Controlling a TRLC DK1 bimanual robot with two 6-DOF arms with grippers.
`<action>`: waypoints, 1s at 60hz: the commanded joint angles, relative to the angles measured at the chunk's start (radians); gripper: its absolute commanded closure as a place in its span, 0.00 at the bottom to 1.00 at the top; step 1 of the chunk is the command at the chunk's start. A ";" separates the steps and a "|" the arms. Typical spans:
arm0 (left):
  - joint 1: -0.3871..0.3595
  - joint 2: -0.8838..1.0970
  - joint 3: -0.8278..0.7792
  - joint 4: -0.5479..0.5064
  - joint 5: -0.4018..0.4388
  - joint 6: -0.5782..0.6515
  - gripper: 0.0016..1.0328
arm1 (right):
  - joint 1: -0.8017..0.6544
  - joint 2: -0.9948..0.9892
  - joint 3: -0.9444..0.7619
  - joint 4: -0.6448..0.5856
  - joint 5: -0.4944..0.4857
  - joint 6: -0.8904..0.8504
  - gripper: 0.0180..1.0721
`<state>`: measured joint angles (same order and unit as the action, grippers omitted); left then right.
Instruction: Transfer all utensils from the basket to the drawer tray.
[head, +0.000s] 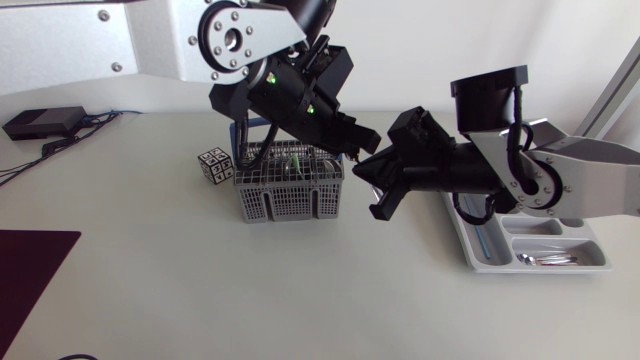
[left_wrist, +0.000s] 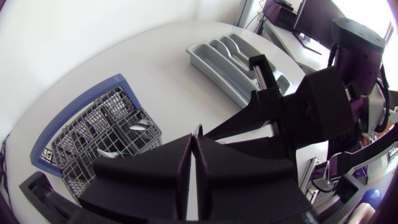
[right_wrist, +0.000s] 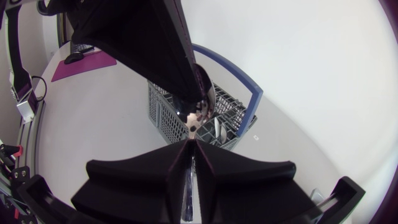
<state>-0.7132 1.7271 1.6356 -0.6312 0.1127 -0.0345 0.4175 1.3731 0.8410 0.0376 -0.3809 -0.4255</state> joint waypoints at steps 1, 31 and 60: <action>0.009 0.015 0.026 -0.007 0.022 -0.030 0.87 | 0.004 0.017 0.017 -0.015 -0.003 0.014 0.95; 0.057 0.009 0.090 0.056 -0.004 0.030 0.36 | -0.227 -0.026 -0.033 -0.277 -0.207 -0.271 0.95; 0.121 0.006 -0.080 0.284 -0.074 0.199 0.36 | -0.867 0.253 0.221 -0.890 -0.245 -1.271 0.95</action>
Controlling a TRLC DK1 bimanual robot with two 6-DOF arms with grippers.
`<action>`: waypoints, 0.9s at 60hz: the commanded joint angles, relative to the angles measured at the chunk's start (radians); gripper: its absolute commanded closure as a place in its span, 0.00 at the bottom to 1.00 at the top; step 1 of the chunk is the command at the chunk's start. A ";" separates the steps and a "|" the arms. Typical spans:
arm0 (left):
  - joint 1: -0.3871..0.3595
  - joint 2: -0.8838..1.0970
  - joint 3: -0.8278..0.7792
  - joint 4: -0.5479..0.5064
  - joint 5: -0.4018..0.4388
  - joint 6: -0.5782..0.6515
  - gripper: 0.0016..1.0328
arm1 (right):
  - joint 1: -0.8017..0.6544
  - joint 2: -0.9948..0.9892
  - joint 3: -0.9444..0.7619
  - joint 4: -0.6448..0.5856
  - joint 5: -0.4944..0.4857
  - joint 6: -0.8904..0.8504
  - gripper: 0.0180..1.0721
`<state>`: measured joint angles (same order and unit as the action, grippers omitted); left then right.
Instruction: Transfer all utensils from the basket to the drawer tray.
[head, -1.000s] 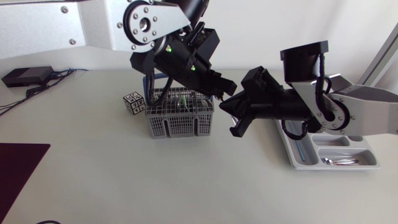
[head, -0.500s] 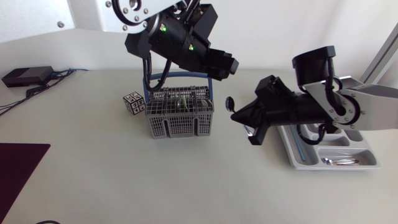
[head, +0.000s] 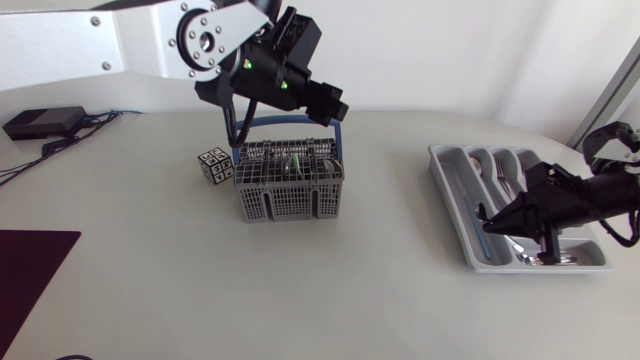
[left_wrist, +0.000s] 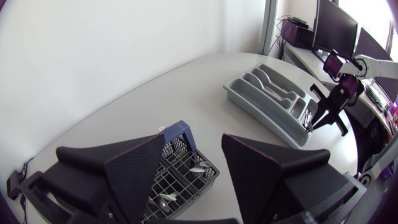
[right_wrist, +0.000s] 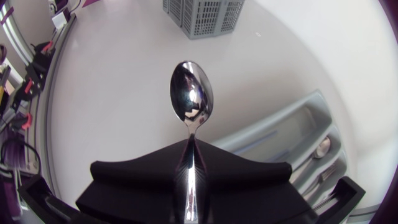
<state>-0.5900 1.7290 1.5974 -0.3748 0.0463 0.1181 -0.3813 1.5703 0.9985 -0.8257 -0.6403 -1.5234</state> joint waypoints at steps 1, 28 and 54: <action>-0.004 0.001 -0.050 0.036 -0.008 0.051 0.36 | -0.084 0.069 0.075 -0.029 0.021 -0.189 0.95; -0.033 -0.029 -0.174 0.171 -0.011 0.216 0.36 | -0.294 0.320 0.207 0.017 0.255 -0.517 0.95; -0.008 -0.046 -0.225 0.175 -0.005 0.232 0.36 | -0.281 0.264 0.025 0.287 0.357 -0.544 0.60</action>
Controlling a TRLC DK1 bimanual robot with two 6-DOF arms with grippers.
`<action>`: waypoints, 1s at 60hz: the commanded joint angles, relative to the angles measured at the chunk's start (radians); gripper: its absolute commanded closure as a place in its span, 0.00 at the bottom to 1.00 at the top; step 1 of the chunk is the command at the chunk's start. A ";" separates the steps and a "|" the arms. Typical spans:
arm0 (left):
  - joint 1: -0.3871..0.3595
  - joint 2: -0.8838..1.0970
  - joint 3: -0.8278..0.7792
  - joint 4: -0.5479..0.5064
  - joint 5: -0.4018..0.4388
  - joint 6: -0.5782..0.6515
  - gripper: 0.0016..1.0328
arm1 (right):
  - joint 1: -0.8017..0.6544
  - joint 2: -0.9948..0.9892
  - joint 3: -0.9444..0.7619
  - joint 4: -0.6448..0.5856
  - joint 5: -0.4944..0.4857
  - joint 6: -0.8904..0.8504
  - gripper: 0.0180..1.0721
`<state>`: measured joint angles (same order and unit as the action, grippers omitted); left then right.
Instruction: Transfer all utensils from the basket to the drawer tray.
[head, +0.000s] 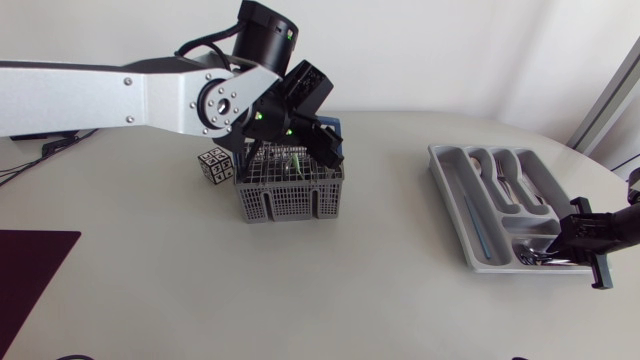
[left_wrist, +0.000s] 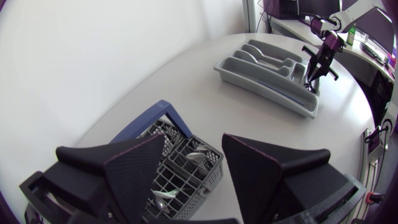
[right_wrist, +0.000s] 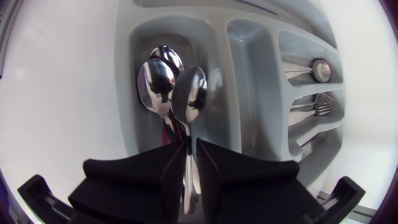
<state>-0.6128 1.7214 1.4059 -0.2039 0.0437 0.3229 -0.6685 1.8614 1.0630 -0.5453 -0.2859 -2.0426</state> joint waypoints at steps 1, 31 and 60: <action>0.016 -0.042 -0.036 0.004 -0.001 0.028 0.36 | 0.006 -0.039 -0.043 0.007 0.001 -0.016 0.57; 0.036 -0.079 -0.067 -0.038 -0.015 0.226 0.36 | 0.182 -0.309 -0.110 -0.074 -0.087 0.349 0.33; 0.036 -0.105 -0.084 -0.127 -0.051 0.157 0.37 | 0.618 -0.456 -0.090 -0.113 -0.151 0.909 0.33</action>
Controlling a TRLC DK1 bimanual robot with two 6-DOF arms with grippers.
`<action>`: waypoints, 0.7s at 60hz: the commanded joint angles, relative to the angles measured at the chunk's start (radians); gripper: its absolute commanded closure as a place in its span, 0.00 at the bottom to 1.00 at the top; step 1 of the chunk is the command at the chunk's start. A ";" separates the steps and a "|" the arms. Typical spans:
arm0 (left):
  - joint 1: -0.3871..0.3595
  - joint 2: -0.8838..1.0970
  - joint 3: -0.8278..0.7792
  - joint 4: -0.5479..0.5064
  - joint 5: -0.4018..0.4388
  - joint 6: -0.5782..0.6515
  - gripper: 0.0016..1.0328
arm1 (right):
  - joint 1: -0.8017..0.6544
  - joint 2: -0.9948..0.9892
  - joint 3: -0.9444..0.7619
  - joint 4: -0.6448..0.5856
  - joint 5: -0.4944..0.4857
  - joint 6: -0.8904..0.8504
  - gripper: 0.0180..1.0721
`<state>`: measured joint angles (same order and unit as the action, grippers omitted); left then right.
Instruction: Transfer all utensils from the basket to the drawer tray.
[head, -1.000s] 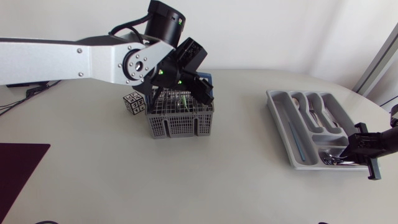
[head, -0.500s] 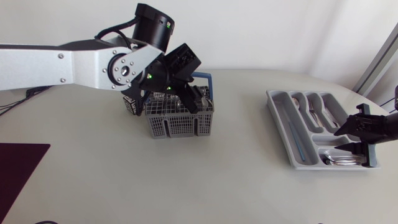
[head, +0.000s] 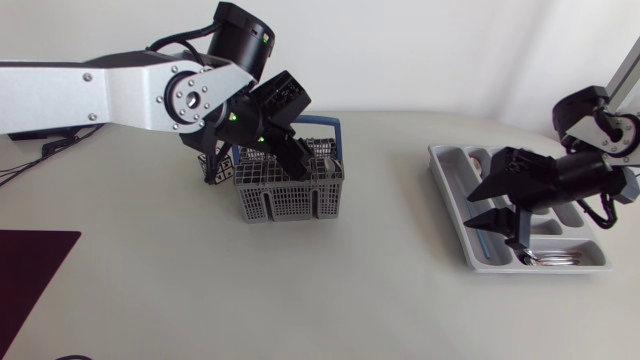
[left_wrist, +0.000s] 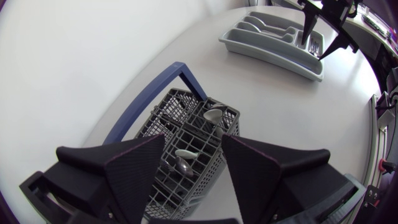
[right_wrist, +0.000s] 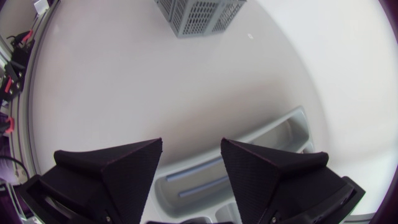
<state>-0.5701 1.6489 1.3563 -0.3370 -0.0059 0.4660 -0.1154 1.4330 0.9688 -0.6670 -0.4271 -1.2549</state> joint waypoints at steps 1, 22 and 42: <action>-0.014 -0.034 -0.043 0.012 -0.002 0.037 0.37 | 0.082 -0.032 0.002 0.020 -0.009 0.144 0.33; -0.076 0.023 -0.039 0.092 -0.003 0.410 0.37 | 0.218 -0.029 -0.062 0.119 0.001 0.256 0.33; -0.060 0.158 0.061 0.082 -0.023 0.629 0.37 | 0.221 -0.019 -0.111 0.159 -0.004 0.249 0.33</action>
<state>-0.6407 1.7699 1.3632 -0.2531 -0.0212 1.0183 0.0975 1.4052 0.8917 -0.5224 -0.4301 -1.0233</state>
